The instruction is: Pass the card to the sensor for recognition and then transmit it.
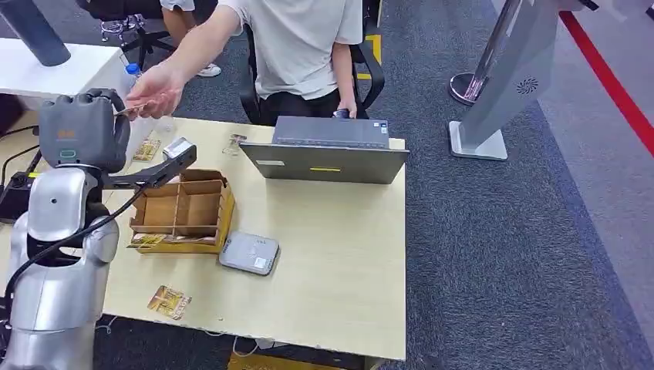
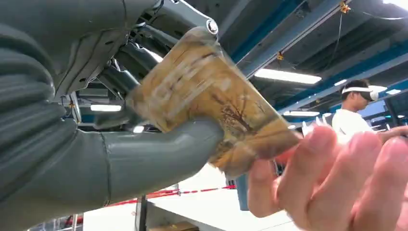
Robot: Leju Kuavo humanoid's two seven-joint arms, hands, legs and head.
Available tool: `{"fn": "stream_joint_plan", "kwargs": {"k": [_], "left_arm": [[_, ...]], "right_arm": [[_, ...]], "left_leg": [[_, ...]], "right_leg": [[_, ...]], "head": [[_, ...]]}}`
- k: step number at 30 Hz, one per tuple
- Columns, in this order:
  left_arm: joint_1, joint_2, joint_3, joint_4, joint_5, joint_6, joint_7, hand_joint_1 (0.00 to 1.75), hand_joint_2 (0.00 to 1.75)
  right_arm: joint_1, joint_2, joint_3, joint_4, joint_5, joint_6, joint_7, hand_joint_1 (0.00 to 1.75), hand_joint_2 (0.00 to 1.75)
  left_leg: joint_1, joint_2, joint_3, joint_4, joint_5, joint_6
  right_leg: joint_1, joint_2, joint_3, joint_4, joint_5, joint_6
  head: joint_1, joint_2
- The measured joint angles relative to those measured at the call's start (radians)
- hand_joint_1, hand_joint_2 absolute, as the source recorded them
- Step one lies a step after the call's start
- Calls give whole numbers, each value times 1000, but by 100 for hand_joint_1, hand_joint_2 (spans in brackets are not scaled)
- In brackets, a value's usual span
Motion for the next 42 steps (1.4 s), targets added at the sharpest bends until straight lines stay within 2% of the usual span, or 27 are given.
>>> {"fn": "stream_joint_plan", "kwargs": {"k": [9,12,15,18,20,22,24,26,31,33,36,39,42], "left_arm": [[-3,-2,0,19,0,31,-27,0,175],[3,-11,0,17,0,45,-61,0,175],[35,-22,-2,-15,8,49,-123,0,175],[92,-14,-26,-72,63,5,-176,0,175],[133,39,-69,-108,160,-73,-212,0,175],[177,115,-101,-132,263,-108,-222,0,175],[232,186,-119,-142,323,-110,-216,0,175],[291,241,-132,-143,338,-100,-203,0,175],[383,294,-155,-143,340,-80,-188,0,175],[415,298,-155,-140,337,-73,-174,0,175],[469,282,-155,-115,292,-11,-151,0,175],[495,243,-155,-86,228,46,-122,0,175],[511,177,-142,-48,139,108,-97,0,175]], "right_arm": [[-2,0,0,0,13,3,0,0,0],[-2,0,0,0,12,3,0,0,0],[-1,0,-1,0,5,2,-6,0,0],[3,0,-8,0,-12,-1,-17,0,0],[9,0,-21,0,-29,-1,-27,0,0],[14,-2,-29,0,-34,0,-32,0,0],[23,-5,-39,0,-40,1,-37,0,0],[28,-8,-49,0,-40,1,-39,0,0],[31,-9,-53,0,-39,0,-39,0,0],[31,-9,-55,0,-39,0,-39,0,0],[32,-9,-60,0,-34,1,-39,0,0],[32,-9,-67,0,-25,2,-39,0,0],[32,-9,-69,0,-21,2,-39,0,0]], "left_leg": [[0,0,0,0,0,0],[0,0,0,0,0,0],[0,0,0,0,0,0],[0,1,0,0,-1,0],[0,1,0,0,-1,0],[0,3,0,-1,-2,-1],[0,4,1,-2,-2,-1],[0,4,1,-2,-2,-2],[0,3,0,-2,-2,-2],[0,4,1,-3,-2,-2],[0,3,0,-2,-2,-2],[0,1,0,-2,-2,-1],[-1,1,0,-2,-2,-1]], "right_leg": [[0,0,0,0,0,0],[0,0,0,0,0,0],[0,0,0,0,0,0],[0,1,0,0,0,0],[0,1,0,0,-1,0],[0,3,-1,0,-1,0],[0,4,-2,0,-1,-1],[0,4,-2,0,-2,-1],[0,3,-2,0,-2,-1],[0,3,-2,0,-2,-1],[0,3,-2,-1,-2,-1],[0,1,-1,-1,-2,-1],[-1,1,-1,-1,-2,-1]], "head": [[0,0],[0,0],[0,0],[0,0],[1,0],[1,0],[0,0],[0,0],[0,0],[0,0],[-1,0],[0,0],[-1,0]]}}
